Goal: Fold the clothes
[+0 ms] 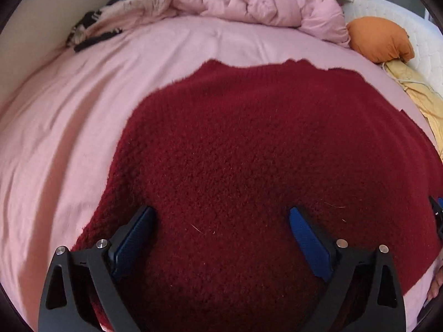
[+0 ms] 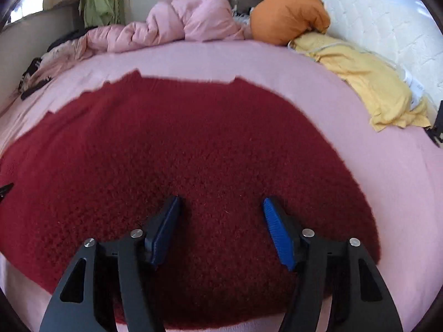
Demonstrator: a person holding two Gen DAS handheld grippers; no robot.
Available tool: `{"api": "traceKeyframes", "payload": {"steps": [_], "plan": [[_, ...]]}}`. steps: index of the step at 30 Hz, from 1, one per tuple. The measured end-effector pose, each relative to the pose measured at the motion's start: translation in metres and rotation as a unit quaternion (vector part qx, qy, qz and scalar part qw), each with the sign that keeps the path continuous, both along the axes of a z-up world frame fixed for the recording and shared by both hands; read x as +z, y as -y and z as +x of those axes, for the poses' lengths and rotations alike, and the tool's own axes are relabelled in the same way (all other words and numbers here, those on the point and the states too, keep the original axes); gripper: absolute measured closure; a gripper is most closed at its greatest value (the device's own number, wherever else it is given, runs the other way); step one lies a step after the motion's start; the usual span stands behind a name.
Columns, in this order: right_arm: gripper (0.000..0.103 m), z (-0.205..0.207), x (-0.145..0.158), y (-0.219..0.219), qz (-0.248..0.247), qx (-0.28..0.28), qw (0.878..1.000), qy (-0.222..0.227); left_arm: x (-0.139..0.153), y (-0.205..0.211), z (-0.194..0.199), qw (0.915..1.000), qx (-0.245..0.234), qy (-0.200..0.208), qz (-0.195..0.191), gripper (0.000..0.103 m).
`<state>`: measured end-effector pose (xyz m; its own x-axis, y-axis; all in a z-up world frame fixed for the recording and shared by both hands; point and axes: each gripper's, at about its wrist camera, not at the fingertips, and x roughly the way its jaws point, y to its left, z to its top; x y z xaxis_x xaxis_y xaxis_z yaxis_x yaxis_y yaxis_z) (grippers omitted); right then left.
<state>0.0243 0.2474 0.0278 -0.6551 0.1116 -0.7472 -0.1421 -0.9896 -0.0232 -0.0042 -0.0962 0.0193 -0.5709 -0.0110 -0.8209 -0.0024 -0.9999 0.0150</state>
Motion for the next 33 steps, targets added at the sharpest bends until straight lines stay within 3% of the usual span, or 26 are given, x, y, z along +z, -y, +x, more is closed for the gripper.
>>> {"api": "traceKeyframes", "payload": {"steps": [3, 7, 9, 11, 12, 13, 16, 18, 20, 22, 23, 24, 26, 29, 33], "plan": [[0.038, 0.001, 0.013, 0.003, 0.01, 0.004, 1.0, 0.019, 0.019, 0.001, 0.018, 0.9998, 0.011, -0.014, -0.001, 0.007], [0.038, 0.033, 0.037, 0.012, 0.027, 0.009, 0.999, -0.042, 0.026, 0.016, 0.051, 0.9973, 0.039, -0.058, -0.024, 0.007], [0.038, 0.039, 0.035, 0.013, 0.044, 0.0, 0.998, -0.042, -0.003, 0.026, 0.038, 0.9987, 0.04, -0.007, -0.03, 0.0], [0.033, 0.029, 0.001, 0.003, 0.034, -0.018, 0.998, 0.039, -0.013, 0.038, 0.029, 0.9993, 0.037, 0.011, 0.002, 0.0], [0.03, 0.028, -0.008, 0.0, 0.022, -0.015, 0.999, 0.044, -0.01, 0.04, 0.026, 0.999, 0.038, 0.022, 0.006, 0.0], [0.03, 0.031, -0.006, -0.003, 0.021, -0.009, 0.999, 0.034, -0.005, 0.039, 0.024, 0.9987, 0.038, 0.033, 0.002, 0.0], [0.03, 0.042, 0.015, -0.002, 0.028, -0.006, 0.999, 0.042, 0.023, 0.034, 0.045, 0.999, 0.043, 0.007, -0.011, 0.001], [0.03, 0.059, 0.034, -0.003, 0.022, -0.008, 1.0, 0.01, 0.033, 0.036, 0.068, 0.9991, 0.04, -0.01, -0.005, 0.001], [0.027, 0.073, 0.04, 0.0, 0.026, -0.01, 1.0, -0.008, 0.022, 0.038, 0.077, 0.9991, 0.031, 0.025, -0.015, 0.001], [0.024, 0.067, 0.019, 0.004, 0.014, 0.01, 0.999, 0.044, 0.005, 0.043, 0.081, 0.9957, 0.022, 0.083, -0.035, 0.007], [0.024, 0.06, 0.006, 0.007, 0.007, 0.024, 0.996, 0.084, 0.006, 0.046, 0.089, 0.9949, 0.024, 0.09, -0.04, 0.016], [0.023, 0.056, -0.011, 0.011, 0.015, 0.033, 0.991, 0.131, 0.01, 0.051, 0.099, 0.9944, 0.026, 0.093, -0.042, 0.017], [0.023, 0.062, -0.006, 0.013, 0.023, 0.033, 0.993, 0.112, 0.024, 0.062, 0.116, 0.996, 0.036, 0.079, -0.02, 0.017], [0.023, 0.074, 0.008, 0.007, -0.024, 0.033, 0.994, 0.1, 0.052, 0.079, 0.137, 0.9962, 0.06, 0.062, 0.014, 0.017], [0.023, 0.091, 0.033, -0.004, -0.029, 0.032, 0.998, 0.05, 0.092, 0.082, 0.145, 0.9972, 0.068, 0.031, -0.006, 0.017]]}}
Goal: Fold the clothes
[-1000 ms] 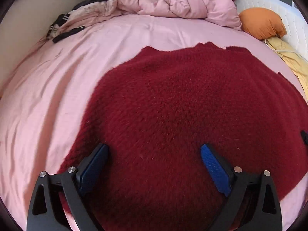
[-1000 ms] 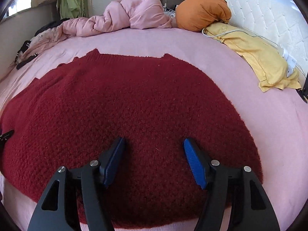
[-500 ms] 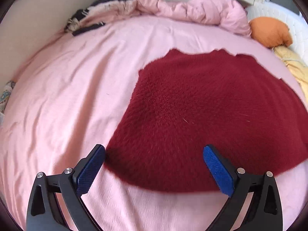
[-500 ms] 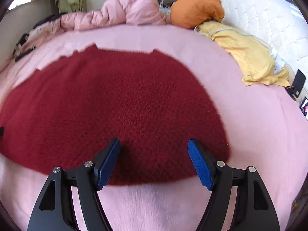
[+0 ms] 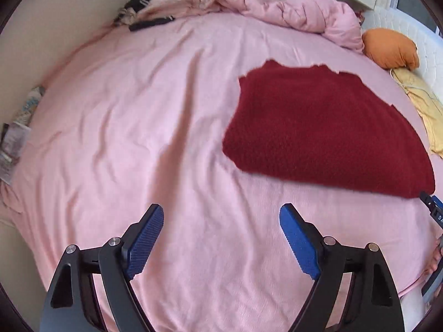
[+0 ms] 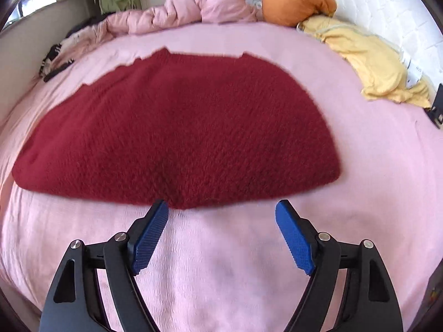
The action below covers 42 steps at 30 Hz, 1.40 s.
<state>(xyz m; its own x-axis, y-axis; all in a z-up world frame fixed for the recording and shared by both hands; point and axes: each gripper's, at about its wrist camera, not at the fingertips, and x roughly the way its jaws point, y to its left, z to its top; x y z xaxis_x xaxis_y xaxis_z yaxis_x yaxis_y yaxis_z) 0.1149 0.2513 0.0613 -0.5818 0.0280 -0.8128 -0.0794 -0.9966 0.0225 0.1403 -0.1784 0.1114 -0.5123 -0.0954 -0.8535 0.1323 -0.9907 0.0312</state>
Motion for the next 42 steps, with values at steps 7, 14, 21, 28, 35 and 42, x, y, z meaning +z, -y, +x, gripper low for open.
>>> {"api": "traceKeyframes", "payload": {"steps": [7, 14, 21, 28, 35, 42], "plan": [[0.023, 0.01, 0.021, -0.035, -0.036, -0.043, 0.997, -0.051, 0.036, -0.023, -0.009, 0.9993, -0.019, -0.032, -0.002, 0.017], [0.023, 0.013, 0.045, -0.042, -0.02, -0.028, 0.996, -0.086, 0.022, -0.07, -0.026, 0.9976, -0.055, -0.033, 0.024, 0.017], [0.023, 0.006, 0.052, -0.035, -0.007, -0.032, 0.996, -0.086, -0.027, -0.073, -0.075, 0.9967, -0.063, -0.014, 0.049, 0.017], [0.023, -0.011, 0.054, -0.058, -0.001, -0.096, 0.992, -0.08, -0.089, -0.062, -0.118, 0.9974, -0.064, 0.028, 0.017, 0.01], [0.023, -0.059, 0.055, 0.007, 0.002, -0.036, 0.995, -0.093, -0.07, -0.075, -0.111, 0.9969, -0.078, -0.009, -0.008, 0.005], [0.02, -0.084, -0.012, 0.052, 0.042, 0.014, 0.998, -0.036, -0.038, -0.087, -0.103, 0.9882, -0.104, -0.111, 0.021, 0.005]]}}
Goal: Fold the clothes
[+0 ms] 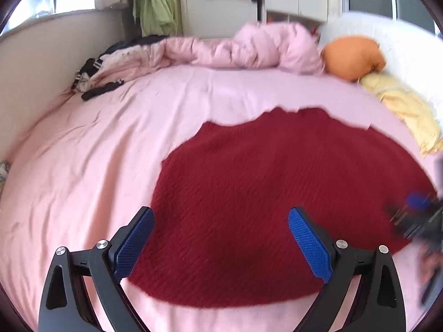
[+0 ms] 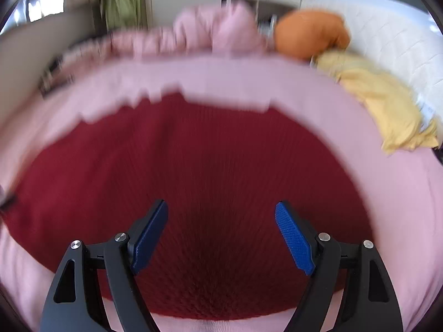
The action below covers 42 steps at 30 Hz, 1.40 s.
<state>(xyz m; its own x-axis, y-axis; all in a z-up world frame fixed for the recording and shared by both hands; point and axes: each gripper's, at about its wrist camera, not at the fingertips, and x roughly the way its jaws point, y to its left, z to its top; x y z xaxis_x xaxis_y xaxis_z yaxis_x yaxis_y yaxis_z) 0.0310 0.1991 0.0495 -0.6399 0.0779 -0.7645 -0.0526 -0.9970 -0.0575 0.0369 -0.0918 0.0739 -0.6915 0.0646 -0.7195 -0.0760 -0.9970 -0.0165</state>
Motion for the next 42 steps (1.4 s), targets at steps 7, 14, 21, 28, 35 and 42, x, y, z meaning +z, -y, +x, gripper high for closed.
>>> {"api": "traceKeyframes", "payload": {"steps": [7, 14, 21, 28, 35, 42], "plan": [[0.02, 0.012, 0.003, 0.006, 0.007, 0.003, 1.0, -0.015, -0.046, -0.013, -0.025, 0.9936, 0.011, 0.112, -0.003, 0.005], [0.02, 0.029, 0.027, 0.01, 0.014, 0.01, 0.996, -0.083, -0.048, -0.017, -0.019, 0.9946, 0.002, 0.102, -0.021, 0.004], [0.02, 0.022, 0.0, 0.024, 0.037, 0.036, 0.998, -0.048, -0.054, -0.017, -0.019, 0.9948, 0.004, 0.097, -0.029, 0.0], [0.02, 0.013, 0.018, 0.017, -0.01, 0.018, 1.0, 0.01, -0.033, -0.01, -0.009, 0.9978, 0.021, 0.059, 0.023, 0.0], [0.02, -0.002, 0.029, 0.014, -0.049, -0.022, 0.999, -0.011, -0.055, -0.02, -0.012, 0.9956, -0.007, 0.091, -0.022, 0.0], [0.019, -0.014, -0.021, 0.016, 0.008, -0.033, 0.999, 0.023, -0.029, -0.008, -0.003, 0.9989, 0.012, 0.041, 0.018, 0.0]]}}
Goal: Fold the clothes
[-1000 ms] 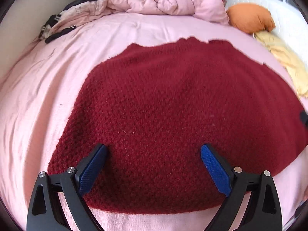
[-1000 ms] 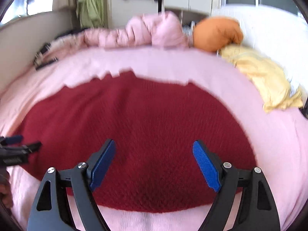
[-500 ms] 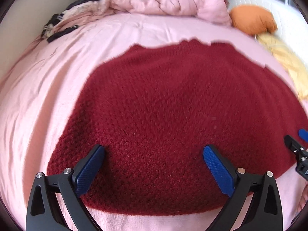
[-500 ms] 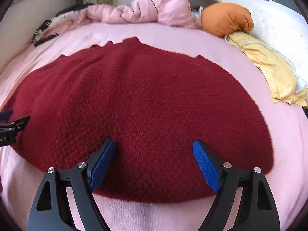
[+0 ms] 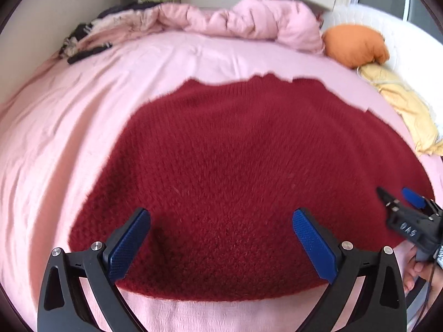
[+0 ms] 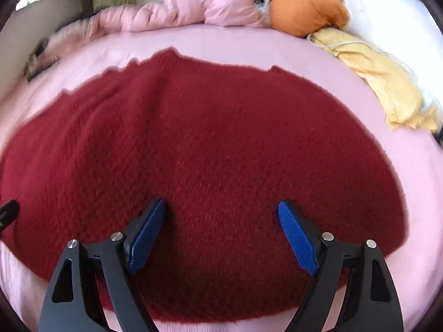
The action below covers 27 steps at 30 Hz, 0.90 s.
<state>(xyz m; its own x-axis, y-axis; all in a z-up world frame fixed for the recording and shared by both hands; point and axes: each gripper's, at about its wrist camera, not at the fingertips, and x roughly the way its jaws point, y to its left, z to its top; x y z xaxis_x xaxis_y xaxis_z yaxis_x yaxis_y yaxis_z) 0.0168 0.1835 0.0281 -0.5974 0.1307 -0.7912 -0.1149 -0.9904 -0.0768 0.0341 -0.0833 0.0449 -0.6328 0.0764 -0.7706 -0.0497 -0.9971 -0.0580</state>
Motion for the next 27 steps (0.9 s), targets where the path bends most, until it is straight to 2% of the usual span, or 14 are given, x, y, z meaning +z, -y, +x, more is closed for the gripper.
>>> {"api": "traceKeyframes", "payload": {"steps": [2, 5, 8, 13, 14, 15, 16, 17, 20, 24, 27], "plan": [[0.019, 0.0, 0.002, 0.004, 0.019, 0.008, 1.0, -0.007, 0.0, 0.0, -0.001, 1.0, 0.002, -0.001, 0.001, 0.0], [0.019, -0.001, 0.006, 0.005, 0.012, 0.0, 1.0, -0.007, -0.031, -0.004, -0.014, 0.9967, -0.007, 0.076, -0.028, 0.0], [0.019, -0.007, 0.016, 0.004, 0.001, -0.013, 1.0, -0.029, -0.026, -0.01, -0.011, 0.9966, -0.019, 0.063, -0.049, 0.0], [0.019, 0.012, 0.04, 0.012, -0.018, -0.014, 0.997, -0.072, -0.002, 0.008, -0.002, 0.9998, 0.012, 0.011, -0.014, 0.0], [0.019, 0.016, 0.04, 0.016, -0.012, -0.012, 0.997, -0.079, -0.009, 0.01, -0.007, 0.9993, 0.015, 0.027, -0.022, 0.0], [0.019, 0.018, 0.037, 0.02, -0.003, -0.004, 0.997, -0.079, -0.023, 0.011, -0.015, 0.9972, 0.013, 0.066, -0.034, 0.0], [0.019, 0.015, 0.028, 0.025, 0.013, 0.008, 0.998, -0.063, -0.034, 0.01, -0.019, 0.9953, 0.007, 0.087, -0.042, 0.0], [0.019, 0.01, 0.015, 0.03, 0.026, 0.019, 0.999, -0.034, -0.035, 0.008, -0.019, 0.9953, 0.004, 0.085, -0.047, 0.0], [0.018, 0.004, -0.001, 0.03, 0.026, 0.028, 0.999, -0.014, -0.029, 0.006, -0.018, 0.9957, 0.007, 0.076, -0.051, 0.0], [0.018, 0.009, 0.011, 0.034, 0.042, 0.046, 0.998, -0.019, -0.012, 0.01, -0.014, 0.9987, 0.019, 0.041, -0.023, 0.0], [0.018, 0.017, 0.021, 0.035, 0.046, 0.059, 0.997, -0.025, -0.001, 0.001, -0.012, 0.9999, 0.004, 0.01, 0.004, 0.0]]}}
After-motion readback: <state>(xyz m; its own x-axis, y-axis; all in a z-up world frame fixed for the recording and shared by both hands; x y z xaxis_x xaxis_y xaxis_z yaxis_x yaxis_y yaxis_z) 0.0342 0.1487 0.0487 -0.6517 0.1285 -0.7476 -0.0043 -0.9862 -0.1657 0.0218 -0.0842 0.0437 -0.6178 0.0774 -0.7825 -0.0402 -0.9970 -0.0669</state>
